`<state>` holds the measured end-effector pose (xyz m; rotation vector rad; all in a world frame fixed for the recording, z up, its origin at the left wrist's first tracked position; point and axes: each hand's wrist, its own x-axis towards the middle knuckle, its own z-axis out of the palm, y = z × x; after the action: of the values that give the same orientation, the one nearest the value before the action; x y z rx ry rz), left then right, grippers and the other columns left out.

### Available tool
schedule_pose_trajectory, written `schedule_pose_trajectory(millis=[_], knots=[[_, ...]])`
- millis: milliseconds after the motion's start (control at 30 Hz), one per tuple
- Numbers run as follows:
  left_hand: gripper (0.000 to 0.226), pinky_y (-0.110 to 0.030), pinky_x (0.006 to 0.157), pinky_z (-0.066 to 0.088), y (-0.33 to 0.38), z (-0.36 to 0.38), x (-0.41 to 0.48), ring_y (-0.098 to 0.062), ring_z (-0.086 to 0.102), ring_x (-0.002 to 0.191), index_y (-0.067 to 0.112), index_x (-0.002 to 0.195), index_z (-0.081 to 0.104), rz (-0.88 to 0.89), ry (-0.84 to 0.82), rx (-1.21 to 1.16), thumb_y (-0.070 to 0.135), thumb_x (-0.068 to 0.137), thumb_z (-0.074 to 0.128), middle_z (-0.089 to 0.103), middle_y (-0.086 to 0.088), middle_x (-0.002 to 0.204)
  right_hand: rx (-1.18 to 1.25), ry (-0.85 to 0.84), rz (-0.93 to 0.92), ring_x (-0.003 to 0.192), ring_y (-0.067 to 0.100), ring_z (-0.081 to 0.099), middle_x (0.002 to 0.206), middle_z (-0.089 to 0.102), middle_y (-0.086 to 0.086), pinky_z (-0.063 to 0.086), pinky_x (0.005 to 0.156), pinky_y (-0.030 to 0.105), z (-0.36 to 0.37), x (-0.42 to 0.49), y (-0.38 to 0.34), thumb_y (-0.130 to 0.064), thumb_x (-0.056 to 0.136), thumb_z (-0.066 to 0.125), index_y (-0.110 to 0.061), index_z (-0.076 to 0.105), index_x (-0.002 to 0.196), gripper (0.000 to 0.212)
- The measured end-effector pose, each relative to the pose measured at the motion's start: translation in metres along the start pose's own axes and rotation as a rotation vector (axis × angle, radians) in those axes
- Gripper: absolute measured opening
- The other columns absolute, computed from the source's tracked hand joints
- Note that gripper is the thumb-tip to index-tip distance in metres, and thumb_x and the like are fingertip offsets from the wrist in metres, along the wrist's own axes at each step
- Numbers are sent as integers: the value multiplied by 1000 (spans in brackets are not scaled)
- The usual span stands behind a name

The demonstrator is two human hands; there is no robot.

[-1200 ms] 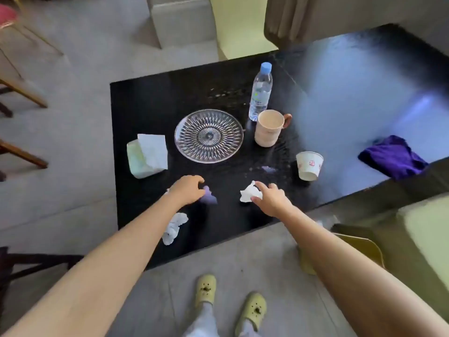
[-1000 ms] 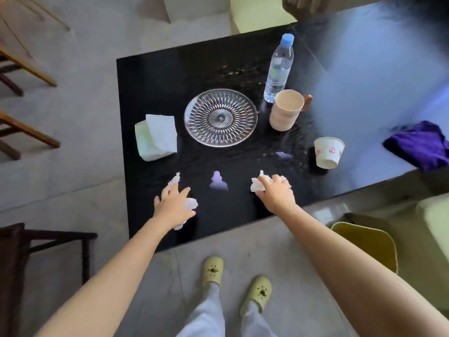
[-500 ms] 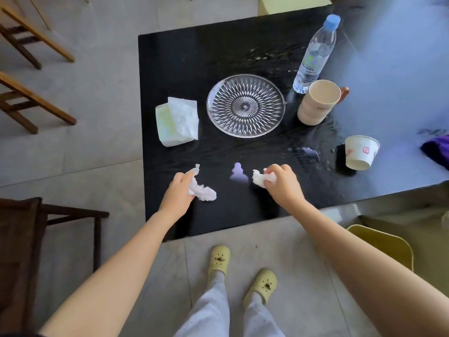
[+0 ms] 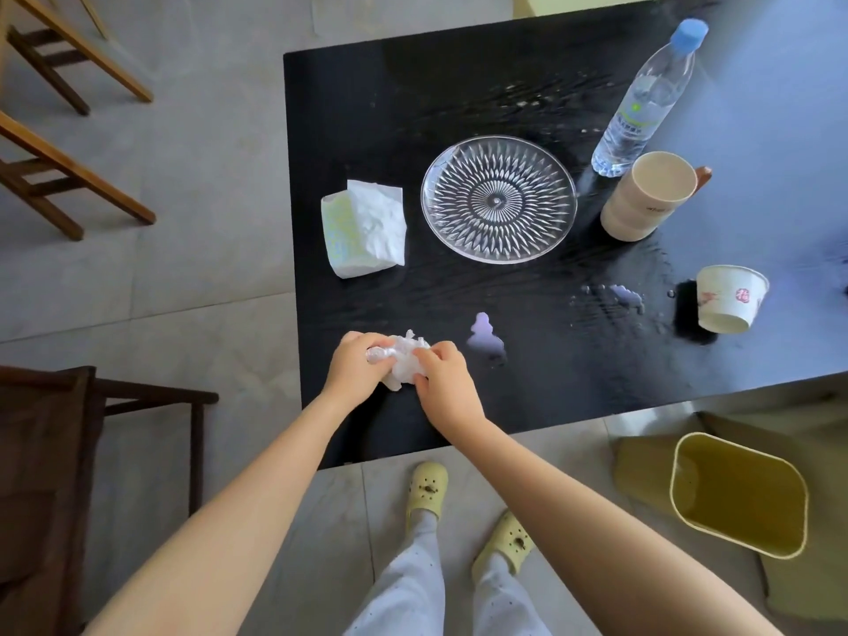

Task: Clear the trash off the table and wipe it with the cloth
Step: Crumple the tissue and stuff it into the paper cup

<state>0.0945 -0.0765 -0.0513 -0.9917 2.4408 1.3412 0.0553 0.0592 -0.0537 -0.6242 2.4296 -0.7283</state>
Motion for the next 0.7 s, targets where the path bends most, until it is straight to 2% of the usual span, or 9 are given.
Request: schedule_pose_trajectory(millis=[67, 133, 233, 333, 433, 500, 567, 633, 700], knots=[[22, -27, 73, 52, 0, 1, -3, -19, 62, 82, 14, 91, 72, -30, -89, -150, 14, 84, 51, 67, -1, 87, 72, -4, 22, 106, 28, 49, 122, 47, 13, 43, 84, 28, -2, 2, -4, -10, 93, 45, -3, 54, 123, 32], [27, -38, 87, 55, 1, 2, -6, -26, 66, 94, 20, 91, 73, -113, -170, -384, 18, 89, 46, 72, -7, 94, 132, -19, 44, 105, 30, 52, 121, 49, 17, 41, 81, 25, -7, 5, -9, -10, 94, 42, 0, 54, 124, 34], [29, -35, 96, 49, 4, 1, -9, -19, 61, 103, 16, 104, 68, -173, -257, -647, 19, 99, 40, 68, -8, 109, 291, -45, 97, 111, 34, 52, 123, 53, 22, 41, 84, 31, -17, 7, -17, -8, 95, 35, 9, 56, 116, 34], [30, -29, 96, 46, 9, -5, -10, -15, 61, 106, 10, 115, 63, -132, -317, -741, 20, 101, 37, 66, -7, 115, 397, -11, 132, 113, 20, 53, 126, 57, 10, 37, 86, 20, -23, 7, -22, -13, 97, 39, -6, 62, 120, 33], [29, -35, 100, 45, 15, -8, -7, -17, 60, 107, 15, 113, 64, -90, -346, -775, 20, 101, 38, 67, -6, 113, 478, 73, 170, 98, 11, 55, 118, 63, 7, 38, 81, 17, -33, 10, -27, -9, 92, 49, -12, 64, 117, 29], [28, -37, 97, 50, 22, -8, -4, -20, 61, 110, 15, 118, 62, -81, -359, -834, 20, 100, 41, 66, -8, 118, 534, 128, 186, 94, 9, 54, 111, 64, 5, 41, 75, 13, -45, 12, -32, -7, 89, 53, -11, 63, 114, 27], [31, -35, 87, 56, 36, -9, -1, -20, 64, 107, 8, 124, 58, -58, -365, -920, 17, 100, 42, 66, -11, 117, 595, 195, 185, 91, 8, 55, 106, 64, 3, 42, 69, 7, -60, 13, -36, -6, 87, 56, -11, 60, 112, 26], [30, -31, 80, 58, 54, -9, 1, -20, 66, 102, 4, 122, 58, -25, -368, -960, 14, 99, 42, 68, -11, 113, 576, 255, 167, 88, 8, 56, 99, 63, -3, 41, 66, 6, -77, 13, -35, -8, 84, 60, -12, 61, 108, 24], [26, -31, 80, 58, 73, -5, 4, -22, 66, 100, 4, 117, 60, -1, -377, -952, 13, 98, 45, 68, -12, 111, 533, 288, 160, 84, 9, 55, 91, 60, -8, 43, 61, 9, -94, 13, -30, -11, 82, 62, -14, 63, 103, 21]])
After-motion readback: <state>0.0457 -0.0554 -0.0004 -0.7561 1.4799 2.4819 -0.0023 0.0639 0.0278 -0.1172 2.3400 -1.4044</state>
